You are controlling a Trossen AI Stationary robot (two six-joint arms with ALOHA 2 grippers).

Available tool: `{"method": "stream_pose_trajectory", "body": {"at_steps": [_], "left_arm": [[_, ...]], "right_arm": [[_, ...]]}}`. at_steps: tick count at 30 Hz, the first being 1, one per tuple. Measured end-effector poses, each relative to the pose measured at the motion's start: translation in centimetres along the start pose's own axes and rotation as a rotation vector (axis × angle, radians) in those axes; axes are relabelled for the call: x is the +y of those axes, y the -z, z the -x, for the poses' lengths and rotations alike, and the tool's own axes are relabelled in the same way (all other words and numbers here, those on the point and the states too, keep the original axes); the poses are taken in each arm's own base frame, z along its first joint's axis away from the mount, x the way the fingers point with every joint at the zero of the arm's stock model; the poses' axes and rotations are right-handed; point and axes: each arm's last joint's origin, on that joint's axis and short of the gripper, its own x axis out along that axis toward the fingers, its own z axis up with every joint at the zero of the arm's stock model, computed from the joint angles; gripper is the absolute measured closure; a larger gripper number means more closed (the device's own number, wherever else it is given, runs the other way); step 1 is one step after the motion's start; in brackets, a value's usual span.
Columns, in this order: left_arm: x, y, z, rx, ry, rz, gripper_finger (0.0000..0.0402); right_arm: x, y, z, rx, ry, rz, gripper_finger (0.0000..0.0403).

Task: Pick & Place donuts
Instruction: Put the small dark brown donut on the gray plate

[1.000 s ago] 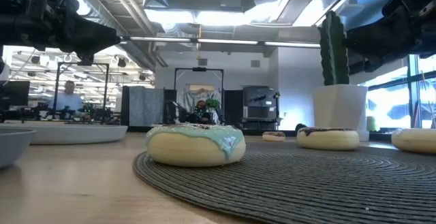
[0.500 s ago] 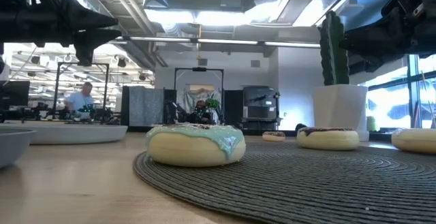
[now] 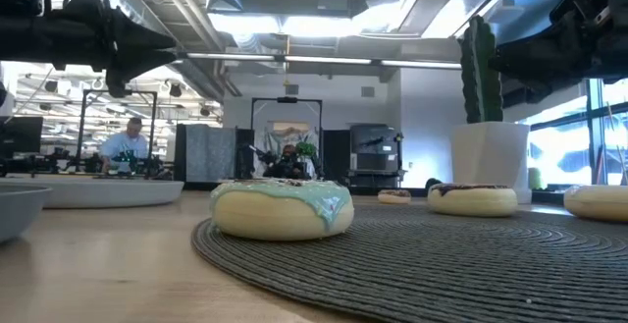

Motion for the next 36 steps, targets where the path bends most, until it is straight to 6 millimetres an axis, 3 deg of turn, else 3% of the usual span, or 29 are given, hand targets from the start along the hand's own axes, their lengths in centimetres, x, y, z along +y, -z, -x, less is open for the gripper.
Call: {"method": "stream_pose_trajectory", "body": {"at_steps": [12, 26, 36], "left_arm": [[0.0, 0.0, 0.0, -0.002, -0.006, 0.062, 0.0274], [-0.6, 1.0, 0.2, 0.204, 0.257, 0.139, 0.0274], [-0.3, 1.1, 0.0, 0.188, 0.183, 0.064, 0.0274]], "right_arm": [[0.0, 0.0, 0.0, 0.000, 0.000, 0.101, 0.0272], [-0.2, -0.1, 0.0, -0.016, 0.072, 0.066, 0.0272], [-0.1, -0.1, 0.0, -0.013, 0.048, 0.052, 0.0272]]}}
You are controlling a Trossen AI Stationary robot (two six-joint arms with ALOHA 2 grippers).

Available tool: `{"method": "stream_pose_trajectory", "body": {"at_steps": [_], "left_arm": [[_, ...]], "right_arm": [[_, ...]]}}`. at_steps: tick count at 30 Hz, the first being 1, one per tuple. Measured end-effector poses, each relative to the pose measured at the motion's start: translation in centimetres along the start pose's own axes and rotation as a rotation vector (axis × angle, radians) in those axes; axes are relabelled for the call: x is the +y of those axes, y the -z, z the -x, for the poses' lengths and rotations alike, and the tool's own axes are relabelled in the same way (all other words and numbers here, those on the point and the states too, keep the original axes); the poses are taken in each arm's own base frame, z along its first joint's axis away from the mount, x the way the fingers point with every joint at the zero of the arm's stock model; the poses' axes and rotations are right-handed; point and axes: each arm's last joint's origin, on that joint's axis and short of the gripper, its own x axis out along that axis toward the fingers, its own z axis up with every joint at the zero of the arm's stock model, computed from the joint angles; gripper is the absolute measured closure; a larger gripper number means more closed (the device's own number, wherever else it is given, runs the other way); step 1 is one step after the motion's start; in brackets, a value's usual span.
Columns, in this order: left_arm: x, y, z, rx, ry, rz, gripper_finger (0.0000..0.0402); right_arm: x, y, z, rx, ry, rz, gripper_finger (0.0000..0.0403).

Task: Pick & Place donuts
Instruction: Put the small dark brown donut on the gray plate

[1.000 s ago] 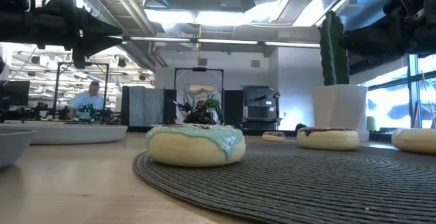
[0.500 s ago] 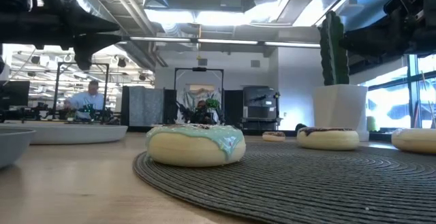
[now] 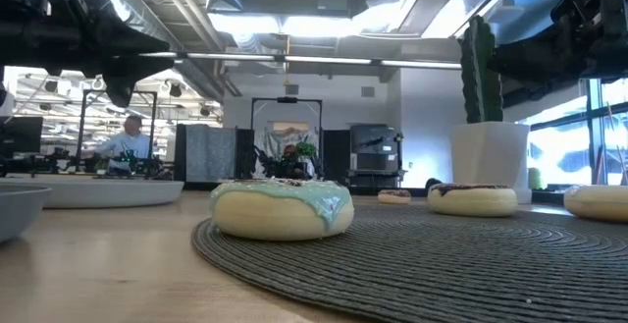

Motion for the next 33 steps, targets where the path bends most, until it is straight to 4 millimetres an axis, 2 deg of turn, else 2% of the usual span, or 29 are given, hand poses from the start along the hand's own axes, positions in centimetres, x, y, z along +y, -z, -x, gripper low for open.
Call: {"method": "stream_pose_trajectory", "body": {"at_steps": [7, 16, 20, 23, 26, 33], "left_arm": [[-0.1, 0.1, 0.0, 0.019, 0.043, -0.015, 0.0265], [-0.2, 0.1, 0.0, 0.036, 0.071, -0.050, 0.0191], [-0.2, 0.1, 0.0, 0.035, 0.072, -0.021, 0.0174], [-0.1, -0.1, 0.0, -0.007, 0.026, -0.018, 0.0171], [0.0, -0.6, 0.0, -0.083, -0.056, 0.055, 0.0175], [0.0, -0.6, -1.2, -0.038, -0.094, 0.080, 0.0196]], "right_arm": [[0.0, 0.0, 0.0, 0.000, -0.001, 0.021, 0.0272], [0.0, 0.0, 0.0, 0.001, -0.003, 0.059, 0.0272], [0.0, 0.0, 0.0, 0.001, -0.003, 0.060, 0.0272], [0.0, 0.0, 0.0, 0.001, -0.003, 0.060, 0.0272], [0.0, 0.0, 0.0, 0.001, -0.002, 0.067, 0.0272], [0.0, 0.0, 0.0, 0.000, -0.001, 0.134, 0.0272]]}}
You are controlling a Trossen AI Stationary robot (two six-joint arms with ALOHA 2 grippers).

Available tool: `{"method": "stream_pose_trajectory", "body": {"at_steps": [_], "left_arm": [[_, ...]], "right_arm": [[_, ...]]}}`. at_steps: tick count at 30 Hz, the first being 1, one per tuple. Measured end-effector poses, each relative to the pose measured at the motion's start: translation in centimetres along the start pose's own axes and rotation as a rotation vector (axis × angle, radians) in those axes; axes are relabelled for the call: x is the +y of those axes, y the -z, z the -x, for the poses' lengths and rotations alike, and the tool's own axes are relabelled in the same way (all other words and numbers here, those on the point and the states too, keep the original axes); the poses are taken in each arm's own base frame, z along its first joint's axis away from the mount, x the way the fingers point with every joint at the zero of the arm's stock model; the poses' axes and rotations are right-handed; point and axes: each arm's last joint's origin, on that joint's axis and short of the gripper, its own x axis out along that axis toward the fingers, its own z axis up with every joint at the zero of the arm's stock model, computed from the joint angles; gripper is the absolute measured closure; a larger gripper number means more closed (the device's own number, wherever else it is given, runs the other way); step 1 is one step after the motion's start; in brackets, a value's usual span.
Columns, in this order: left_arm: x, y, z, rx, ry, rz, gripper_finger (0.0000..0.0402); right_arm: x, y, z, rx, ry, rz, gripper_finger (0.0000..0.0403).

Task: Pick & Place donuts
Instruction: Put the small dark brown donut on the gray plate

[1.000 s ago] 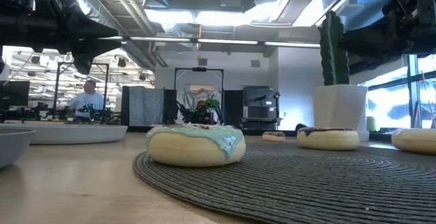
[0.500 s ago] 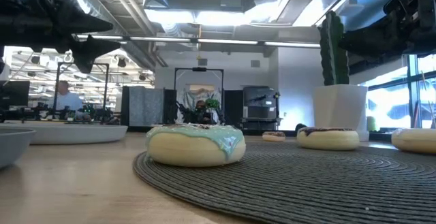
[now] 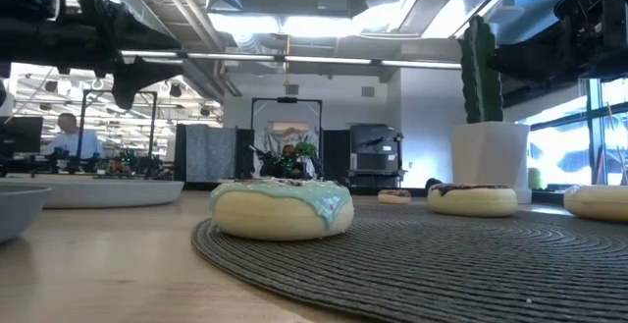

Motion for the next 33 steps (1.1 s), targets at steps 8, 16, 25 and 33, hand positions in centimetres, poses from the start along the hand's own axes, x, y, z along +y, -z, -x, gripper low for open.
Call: {"method": "stream_pose_trajectory", "body": {"at_steps": [8, 16, 25, 33], "left_arm": [[-2.5, -3.2, -4.9, 0.194, -0.098, -0.155, 0.0209], [-3.6, -3.3, -14.4, 0.438, -0.238, -0.325, 0.0213], [-2.0, 1.5, -22.4, 0.703, -0.232, -0.395, 0.0213], [-0.6, 4.4, -25.7, 0.756, -0.297, -0.369, 0.0213]], "right_arm": [[0.0, 0.0, 0.0, 0.000, 0.000, -0.002, 0.0272], [0.0, 0.0, 0.0, 0.000, 0.000, -0.003, 0.0272], [0.0, 0.0, 0.0, 0.000, 0.000, -0.006, 0.0272], [0.0, 0.0, 0.0, 0.000, 0.000, -0.003, 0.0272]]}}
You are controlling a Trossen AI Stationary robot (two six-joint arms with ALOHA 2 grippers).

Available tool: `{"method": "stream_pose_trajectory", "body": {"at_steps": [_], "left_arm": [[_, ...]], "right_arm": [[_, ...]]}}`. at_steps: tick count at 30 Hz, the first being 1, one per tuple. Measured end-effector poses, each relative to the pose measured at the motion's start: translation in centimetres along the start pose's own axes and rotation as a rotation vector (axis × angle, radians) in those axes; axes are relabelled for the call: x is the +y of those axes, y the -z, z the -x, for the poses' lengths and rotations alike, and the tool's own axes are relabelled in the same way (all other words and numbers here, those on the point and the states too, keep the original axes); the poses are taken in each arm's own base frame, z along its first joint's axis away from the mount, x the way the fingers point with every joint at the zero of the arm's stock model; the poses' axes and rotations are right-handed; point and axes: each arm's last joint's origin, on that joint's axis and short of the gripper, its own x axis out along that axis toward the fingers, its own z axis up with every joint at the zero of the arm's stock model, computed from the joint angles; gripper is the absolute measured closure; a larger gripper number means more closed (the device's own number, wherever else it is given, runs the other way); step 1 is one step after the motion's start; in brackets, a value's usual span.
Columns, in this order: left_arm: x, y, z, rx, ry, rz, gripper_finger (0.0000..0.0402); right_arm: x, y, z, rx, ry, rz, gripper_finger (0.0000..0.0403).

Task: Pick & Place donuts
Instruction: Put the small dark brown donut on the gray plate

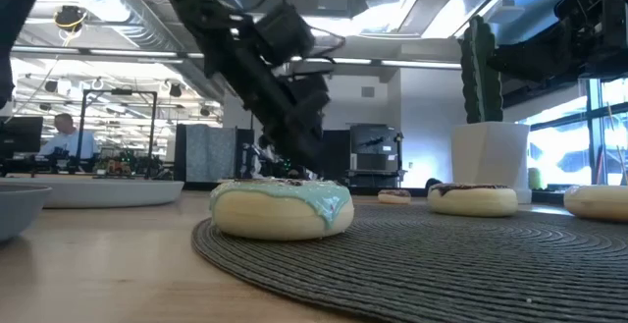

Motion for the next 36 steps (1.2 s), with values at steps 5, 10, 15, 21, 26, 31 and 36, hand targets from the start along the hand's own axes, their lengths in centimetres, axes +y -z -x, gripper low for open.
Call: {"method": "stream_pose_trajectory", "body": {"at_steps": [5, 10, 15, 21, 26, 31, 36], "left_arm": [[-0.1, 0.3, -1.1, 0.024, -0.005, -0.001, 0.0218], [0.0, 0.4, -1.1, 0.035, -0.009, -0.002, 0.0226], [0.1, 0.7, -1.1, 0.063, -0.026, -0.005, 0.0236], [0.1, 0.8, -1.1, 0.070, -0.028, -0.006, 0.0242], [0.1, 1.3, -2.0, 0.078, -0.023, 0.012, 0.0239], [0.1, 1.5, -2.3, 0.083, -0.023, 0.036, 0.0247], [0.1, 1.3, -2.1, 0.079, -0.020, 0.037, 0.0285]], "right_arm": [[0.0, 0.0, 0.0, 0.000, 0.000, 0.000, 0.0272], [0.0, 0.0, 0.0, 0.000, 0.000, 0.001, 0.0272], [0.0, 0.0, 0.0, 0.000, 0.000, 0.001, 0.0272], [0.0, 0.0, 0.0, 0.000, 0.000, 0.001, 0.0272], [0.0, 0.0, 0.0, 0.000, 0.000, 0.001, 0.0272], [0.0, 0.0, 0.0, 0.000, 0.000, 0.001, 0.0272], [0.0, 0.0, 0.0, 0.000, 0.000, 0.001, 0.0272]]}}
